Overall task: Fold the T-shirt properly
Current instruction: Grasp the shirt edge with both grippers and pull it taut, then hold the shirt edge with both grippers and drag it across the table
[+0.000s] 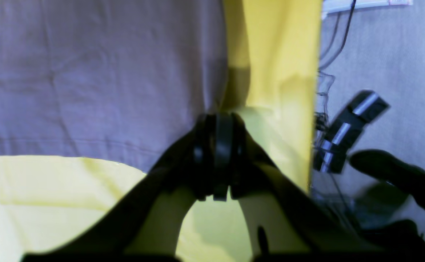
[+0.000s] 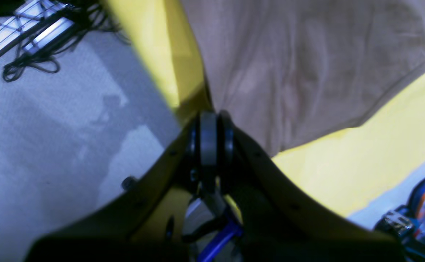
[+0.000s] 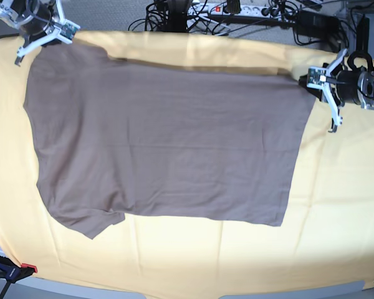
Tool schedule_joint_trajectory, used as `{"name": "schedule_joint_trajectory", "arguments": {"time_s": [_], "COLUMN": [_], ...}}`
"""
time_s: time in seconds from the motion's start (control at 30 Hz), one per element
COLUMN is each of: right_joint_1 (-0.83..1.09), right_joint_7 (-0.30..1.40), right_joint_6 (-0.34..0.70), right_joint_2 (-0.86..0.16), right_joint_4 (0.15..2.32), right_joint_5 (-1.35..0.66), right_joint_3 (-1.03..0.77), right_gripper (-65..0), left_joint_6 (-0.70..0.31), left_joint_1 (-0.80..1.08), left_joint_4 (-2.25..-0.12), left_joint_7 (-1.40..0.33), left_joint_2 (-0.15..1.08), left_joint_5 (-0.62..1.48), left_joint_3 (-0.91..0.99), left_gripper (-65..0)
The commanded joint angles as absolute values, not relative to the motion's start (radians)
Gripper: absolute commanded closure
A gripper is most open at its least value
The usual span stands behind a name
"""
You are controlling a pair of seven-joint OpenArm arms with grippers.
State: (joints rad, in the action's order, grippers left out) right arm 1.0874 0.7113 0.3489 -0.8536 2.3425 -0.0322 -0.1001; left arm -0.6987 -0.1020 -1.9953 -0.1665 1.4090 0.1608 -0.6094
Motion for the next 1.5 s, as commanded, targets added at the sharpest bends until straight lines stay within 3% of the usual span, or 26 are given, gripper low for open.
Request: {"name": "schedule_joint_trajectory", "arguments": {"time_s": [0.0,0.23,0.67,1.03,1.27,1.47], "right_joint_1": [1.126,1.301,1.309,1.204,1.065,0.928], "right_joint_7": [0.72,0.72,0.638,0.579,0.529,0.466], "right_joint_6": [0.347,0.347,0.311,0.293,0.305,0.388], "right_joint_2": [-0.864,-0.859,-0.86,-0.86,-0.86,-0.86], "right_joint_4": [2.356,2.356,2.356,2.356,2.356,2.287], "right_joint_5": [-0.026,-0.026,-0.025,-0.022,-0.03,-0.172], "right_joint_3": [-0.122,-0.216,-0.31,-0.315,-0.315,-0.315], "right_gripper": [0.0,0.0,0.0,0.0,0.0,0.0], "left_joint_6": [-0.698,-0.698,-0.698,-0.698,-0.493,-0.435], "left_joint_1": [-0.107,-0.06,-0.05,-0.05,-0.05,-0.05], "left_joint_4": [-2.014,-2.097,-2.278,-2.289,-2.235,-2.124], "left_joint_7": [-0.17,-0.275,-0.735,-0.73,-0.618,-0.586], "left_joint_2": [1.438,1.485,1.513,1.506,1.404,1.266], "left_joint_5": [0.181,0.267,0.587,0.471,0.243,0.162], "left_joint_3": [-0.596,-0.596,-0.596,-0.596,-0.596,-0.596], "left_gripper": [0.0,0.0,0.0,0.0,0.0,0.0]}}
